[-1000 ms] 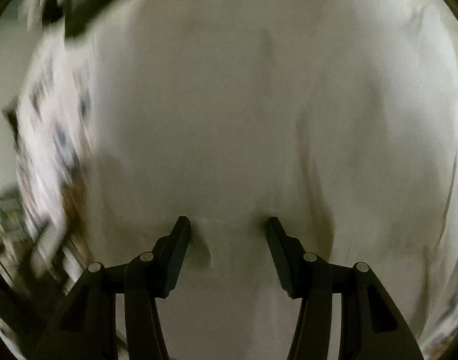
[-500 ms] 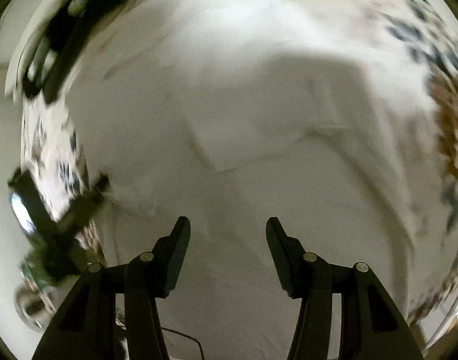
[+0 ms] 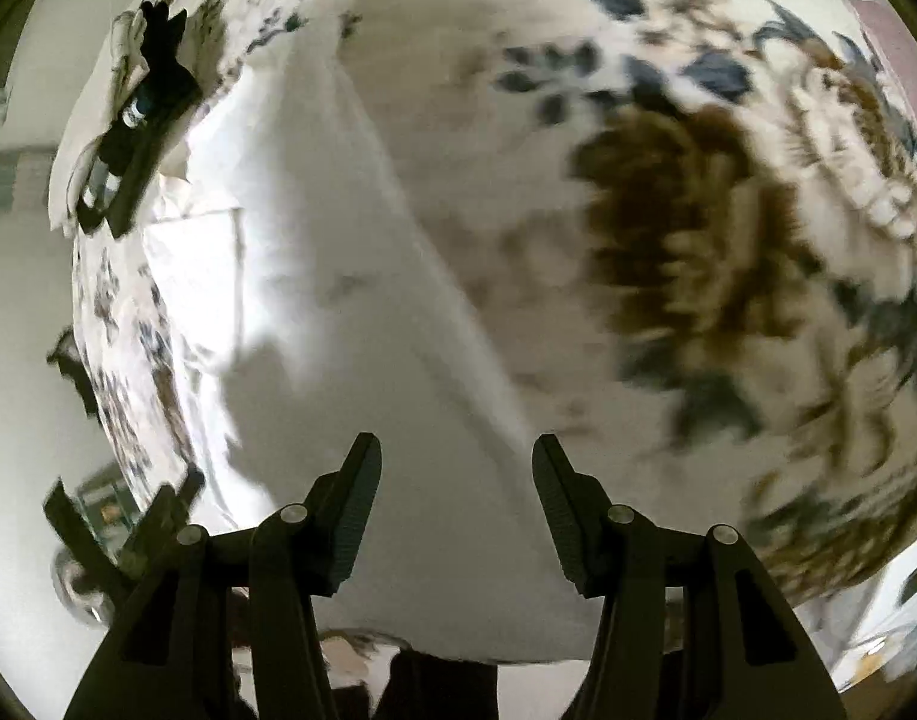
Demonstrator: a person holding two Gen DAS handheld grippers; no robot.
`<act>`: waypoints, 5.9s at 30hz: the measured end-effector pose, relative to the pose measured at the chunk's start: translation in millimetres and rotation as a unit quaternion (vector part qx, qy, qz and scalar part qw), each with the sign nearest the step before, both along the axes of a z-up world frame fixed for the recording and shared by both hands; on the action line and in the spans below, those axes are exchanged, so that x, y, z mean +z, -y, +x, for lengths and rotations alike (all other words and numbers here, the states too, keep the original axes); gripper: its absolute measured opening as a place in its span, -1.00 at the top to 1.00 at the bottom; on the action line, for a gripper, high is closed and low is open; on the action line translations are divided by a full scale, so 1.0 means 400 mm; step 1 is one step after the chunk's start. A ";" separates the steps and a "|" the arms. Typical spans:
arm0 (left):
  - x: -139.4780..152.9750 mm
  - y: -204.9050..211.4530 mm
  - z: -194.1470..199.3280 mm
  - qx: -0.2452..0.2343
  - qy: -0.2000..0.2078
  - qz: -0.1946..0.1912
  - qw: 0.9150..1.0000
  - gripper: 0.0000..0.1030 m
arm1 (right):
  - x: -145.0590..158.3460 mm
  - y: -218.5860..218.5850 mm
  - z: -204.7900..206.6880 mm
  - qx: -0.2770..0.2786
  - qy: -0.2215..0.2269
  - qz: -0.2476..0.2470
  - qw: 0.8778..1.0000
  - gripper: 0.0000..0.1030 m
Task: Fold small clothes
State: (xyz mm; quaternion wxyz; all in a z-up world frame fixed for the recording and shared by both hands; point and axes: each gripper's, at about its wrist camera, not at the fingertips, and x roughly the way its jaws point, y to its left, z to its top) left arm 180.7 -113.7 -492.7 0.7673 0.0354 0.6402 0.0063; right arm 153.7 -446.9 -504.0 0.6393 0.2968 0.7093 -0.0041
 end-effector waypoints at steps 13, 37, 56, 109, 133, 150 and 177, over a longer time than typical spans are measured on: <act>-0.254 0.466 -0.341 0.029 -0.157 -0.041 0.986 -0.68 | -0.128 0.363 -0.072 0.018 -0.051 -0.014 0.998 -0.06; -0.241 0.241 -0.377 0.123 -0.119 0.036 0.985 -0.72 | -0.351 0.082 -0.302 0.101 -0.045 0.201 0.973 0.98; -0.228 0.206 -0.412 0.135 -0.110 0.058 0.983 -0.72 | -0.465 -0.014 -0.410 0.189 -0.141 0.245 0.940 0.96; 0.091 0.121 -0.366 0.097 0.004 -0.102 0.990 0.96 | -0.306 -0.051 0.891 0.098 0.082 0.118 0.985 0.89; -0.130 -0.622 -0.362 0.284 0.012 -0.181 0.942 0.92 | -0.080 -1.015 0.980 0.291 0.087 -0.213 0.929 0.91; -0.155 -0.685 -0.326 0.236 -0.016 -0.173 0.956 -0.37 | -0.162 -0.794 0.200 0.233 -0.046 -0.035 0.971 0.03; -0.068 -0.620 -0.420 0.231 0.010 -0.061 0.971 -0.36 | -0.229 -0.759 -0.488 0.165 -0.008 -0.012 0.986 0.98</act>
